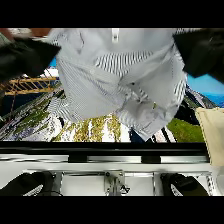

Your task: Fold the shirts.

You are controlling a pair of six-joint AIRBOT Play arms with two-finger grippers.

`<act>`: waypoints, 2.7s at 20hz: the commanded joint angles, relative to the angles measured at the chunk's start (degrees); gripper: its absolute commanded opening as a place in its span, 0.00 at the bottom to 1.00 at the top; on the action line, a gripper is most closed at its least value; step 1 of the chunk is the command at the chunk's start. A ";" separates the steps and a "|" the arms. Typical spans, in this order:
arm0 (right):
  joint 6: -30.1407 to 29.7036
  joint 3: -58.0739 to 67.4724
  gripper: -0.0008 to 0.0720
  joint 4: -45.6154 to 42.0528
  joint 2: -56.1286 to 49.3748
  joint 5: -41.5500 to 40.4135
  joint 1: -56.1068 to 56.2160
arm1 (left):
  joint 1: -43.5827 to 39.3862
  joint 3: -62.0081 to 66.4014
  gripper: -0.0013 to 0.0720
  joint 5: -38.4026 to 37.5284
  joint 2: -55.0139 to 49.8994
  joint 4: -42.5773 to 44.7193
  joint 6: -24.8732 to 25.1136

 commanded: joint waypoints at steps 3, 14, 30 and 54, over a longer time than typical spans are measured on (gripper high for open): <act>6.21 -6.43 0.13 -3.69 -6.69 26.14 -0.04 | 1.01 -8.13 0.09 -12.74 -6.67 2.95 -0.98; 11.76 -18.34 0.13 -3.85 -19.89 19.80 7.04 | 0.48 -16.90 0.09 -12.00 -19.52 2.86 -8.48; 13.60 -12.02 0.13 -4.24 -11.43 11.26 7.74 | 48.76 -13.33 0.84 -17.79 -1.20 6.23 6.21; 16.70 -12.02 0.13 -6.21 -11.45 7.80 7.74 | 73.24 -11.56 0.91 -0.57 -34.10 8.22 35.12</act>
